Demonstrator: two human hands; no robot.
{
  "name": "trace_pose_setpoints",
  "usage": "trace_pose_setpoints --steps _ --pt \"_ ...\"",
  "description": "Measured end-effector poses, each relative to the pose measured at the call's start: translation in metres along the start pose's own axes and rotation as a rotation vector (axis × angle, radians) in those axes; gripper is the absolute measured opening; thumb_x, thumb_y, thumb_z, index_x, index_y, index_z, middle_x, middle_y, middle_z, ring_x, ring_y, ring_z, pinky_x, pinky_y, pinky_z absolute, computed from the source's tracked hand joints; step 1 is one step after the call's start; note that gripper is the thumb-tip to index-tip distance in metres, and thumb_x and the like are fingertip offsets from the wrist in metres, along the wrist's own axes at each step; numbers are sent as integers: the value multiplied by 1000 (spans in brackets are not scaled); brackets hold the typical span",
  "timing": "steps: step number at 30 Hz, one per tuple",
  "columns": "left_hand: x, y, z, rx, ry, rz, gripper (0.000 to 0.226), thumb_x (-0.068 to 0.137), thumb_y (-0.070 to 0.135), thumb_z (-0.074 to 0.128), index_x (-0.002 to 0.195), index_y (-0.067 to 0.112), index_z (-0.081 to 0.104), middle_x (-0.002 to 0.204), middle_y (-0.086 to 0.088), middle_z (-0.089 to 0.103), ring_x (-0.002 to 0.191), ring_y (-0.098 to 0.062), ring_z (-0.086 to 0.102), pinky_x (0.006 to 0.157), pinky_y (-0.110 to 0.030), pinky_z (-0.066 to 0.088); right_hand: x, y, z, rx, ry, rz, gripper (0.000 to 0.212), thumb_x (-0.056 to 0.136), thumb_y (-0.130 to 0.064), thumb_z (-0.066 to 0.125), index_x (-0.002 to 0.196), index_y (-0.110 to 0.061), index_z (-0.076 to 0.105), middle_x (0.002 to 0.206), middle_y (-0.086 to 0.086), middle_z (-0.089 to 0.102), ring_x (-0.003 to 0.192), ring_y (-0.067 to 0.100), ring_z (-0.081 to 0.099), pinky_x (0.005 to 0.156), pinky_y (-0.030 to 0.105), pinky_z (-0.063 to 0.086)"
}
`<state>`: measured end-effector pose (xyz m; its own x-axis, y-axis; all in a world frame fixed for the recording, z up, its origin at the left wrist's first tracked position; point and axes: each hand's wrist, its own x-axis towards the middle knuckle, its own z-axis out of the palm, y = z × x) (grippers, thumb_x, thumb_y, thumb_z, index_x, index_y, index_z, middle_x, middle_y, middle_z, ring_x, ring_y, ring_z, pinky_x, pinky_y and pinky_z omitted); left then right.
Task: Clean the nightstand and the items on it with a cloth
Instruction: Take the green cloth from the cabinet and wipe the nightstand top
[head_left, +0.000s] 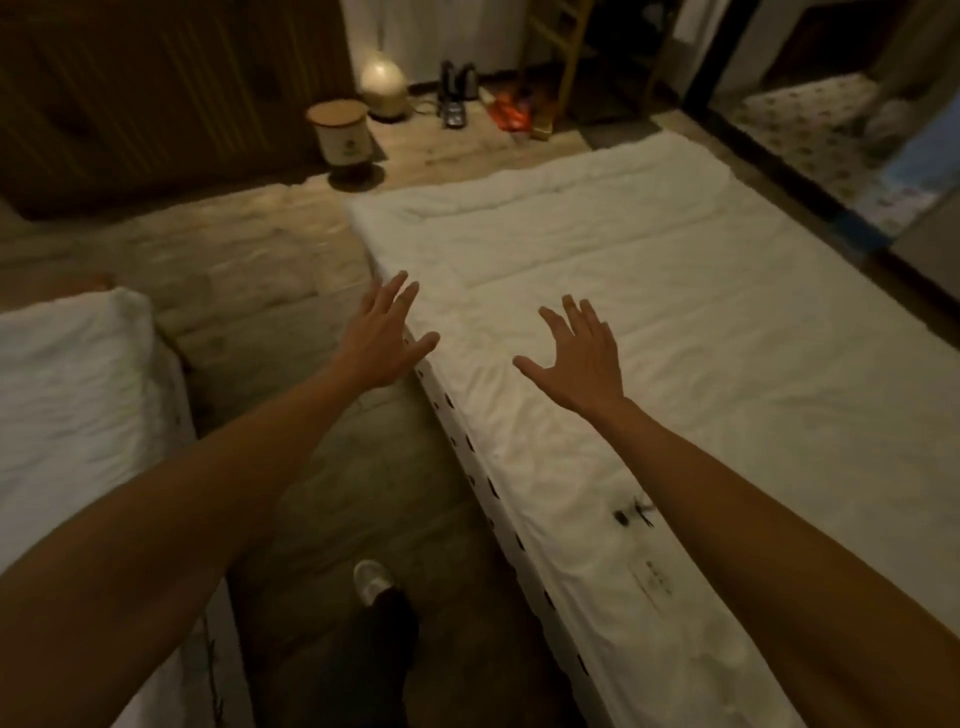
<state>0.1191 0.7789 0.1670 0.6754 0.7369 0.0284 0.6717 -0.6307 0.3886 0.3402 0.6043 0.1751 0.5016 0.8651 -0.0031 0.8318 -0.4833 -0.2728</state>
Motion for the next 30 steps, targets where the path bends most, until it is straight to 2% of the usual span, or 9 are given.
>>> trace_pose_setpoints --steps 4,7,16,23,30 --pt "46 -89 -49 -26 57 -145 83 94 56 53 158 17 18 167 -5 8 153 -31 -2 122 -51 10 101 -87 21 10 -58 -80 82 89 -70 53 157 -30 30 169 4 12 157 24 2 125 48 7" --pt "76 -142 -91 3 63 -183 81 95 54 53 158 19 16 168 -2 3 153 -29 -6 122 -52 11 162 -140 31 -32 -71 -157 79 91 -68 49 157 -30 28 170 4 9 157 24 0 125 48 6" --pt "185 -249 -168 56 65 -281 75 99 52 46 159 22 12 168 0 -2 153 -27 -10 122 -51 6 332 -251 45 -83 -104 -274 76 94 -65 47 158 -29 27 170 5 10 157 25 1 124 48 9" --pt "334 -347 -186 135 89 -289 74 99 56 42 159 26 11 168 -1 0 153 -30 -10 123 -50 7 517 -318 76 -62 -85 -328 76 94 -67 44 158 -30 25 170 5 11 157 25 2 125 48 10" --pt "490 -442 -239 131 128 -375 73 99 57 39 159 27 9 168 -1 -1 153 -31 -10 124 -50 6 714 -393 82 77 -166 -305 76 95 -65 46 158 -29 24 170 4 8 157 26 1 124 48 12"
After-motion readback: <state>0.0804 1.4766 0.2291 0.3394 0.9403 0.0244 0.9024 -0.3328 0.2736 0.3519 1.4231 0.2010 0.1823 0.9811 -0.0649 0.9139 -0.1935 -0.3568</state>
